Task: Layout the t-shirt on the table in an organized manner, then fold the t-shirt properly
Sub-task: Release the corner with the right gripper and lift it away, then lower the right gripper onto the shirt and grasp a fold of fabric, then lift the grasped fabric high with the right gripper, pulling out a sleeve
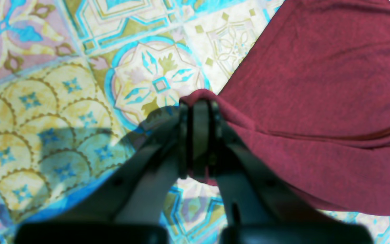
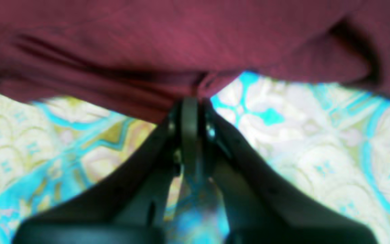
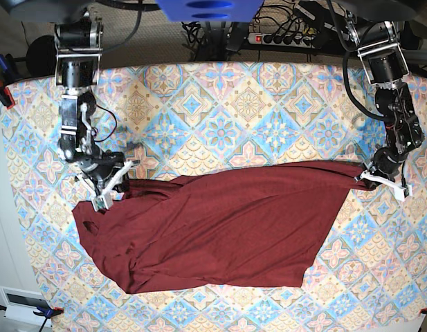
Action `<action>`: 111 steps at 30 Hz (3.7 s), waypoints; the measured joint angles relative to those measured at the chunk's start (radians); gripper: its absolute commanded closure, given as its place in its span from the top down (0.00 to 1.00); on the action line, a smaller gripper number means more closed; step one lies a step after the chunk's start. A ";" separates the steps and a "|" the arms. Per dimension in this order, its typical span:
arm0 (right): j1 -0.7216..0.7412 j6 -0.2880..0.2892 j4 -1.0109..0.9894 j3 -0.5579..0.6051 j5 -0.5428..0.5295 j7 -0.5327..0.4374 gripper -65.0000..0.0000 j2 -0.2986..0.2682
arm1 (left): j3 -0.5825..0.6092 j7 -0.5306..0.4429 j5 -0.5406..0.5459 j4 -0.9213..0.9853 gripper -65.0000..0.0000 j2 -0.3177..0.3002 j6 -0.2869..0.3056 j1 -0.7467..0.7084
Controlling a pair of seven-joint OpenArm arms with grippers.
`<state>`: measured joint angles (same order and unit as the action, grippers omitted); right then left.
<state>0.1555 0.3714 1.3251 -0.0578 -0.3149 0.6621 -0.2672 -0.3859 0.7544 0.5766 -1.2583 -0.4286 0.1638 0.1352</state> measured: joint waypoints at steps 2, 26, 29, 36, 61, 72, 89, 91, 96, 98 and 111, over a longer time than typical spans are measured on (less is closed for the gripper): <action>-0.059 0.008 0.119 -0.017 0.001 0.047 0.00 -0.004 | -0.002 -0.004 0.001 0.000 0.00 0.000 0.002 0.000; -0.362 0.284 0.625 -0.351 -0.799 0.292 0.00 -0.002 | -0.002 -0.007 0.002 0.000 0.00 0.001 0.002 0.003; -0.373 0.299 0.626 -0.344 -0.792 0.311 0.00 -0.001 | -0.002 -0.007 0.002 0.000 0.00 0.000 0.002 0.003; -0.157 0.306 0.477 -0.198 -0.703 0.283 0.00 0.010 | -0.003 -0.010 0.002 -0.002 0.00 0.000 -0.001 0.005; 0.138 0.301 0.169 0.072 0.040 0.153 0.27 0.150 | -0.041 -0.014 0.000 -0.002 0.00 0.000 -0.001 0.002; -0.014 0.307 0.112 -0.136 0.026 0.144 0.29 0.130 | -0.040 -0.013 0.002 -0.002 0.00 0.002 -0.003 0.005; -0.014 0.295 0.014 -0.222 0.039 0.105 0.42 0.116 | -0.040 -0.011 0.002 -0.002 0.00 0.002 -0.002 0.003; -0.010 0.300 0.006 -0.221 0.034 0.103 0.42 0.122 | -0.040 -0.011 0.002 -0.002 0.00 0.002 -0.002 0.003; 0.039 0.295 -0.105 -0.221 0.035 0.056 0.42 0.122 | -0.040 -0.010 0.002 -0.002 0.00 0.003 -0.002 0.003; 0.048 0.295 -0.133 -0.221 0.031 0.048 0.42 0.120 | -0.040 -0.011 0.002 -0.002 0.00 0.002 -0.002 0.003; 0.037 0.295 -0.139 -0.147 0.024 0.032 0.01 0.120 | -0.040 -0.011 0.002 -0.002 0.00 0.002 -0.002 0.003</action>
<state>0.1921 0.6662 1.1862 -0.2047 -0.2905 0.6945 -0.1474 -0.4263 0.7437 0.5781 -1.2602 -0.4263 0.1619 0.1383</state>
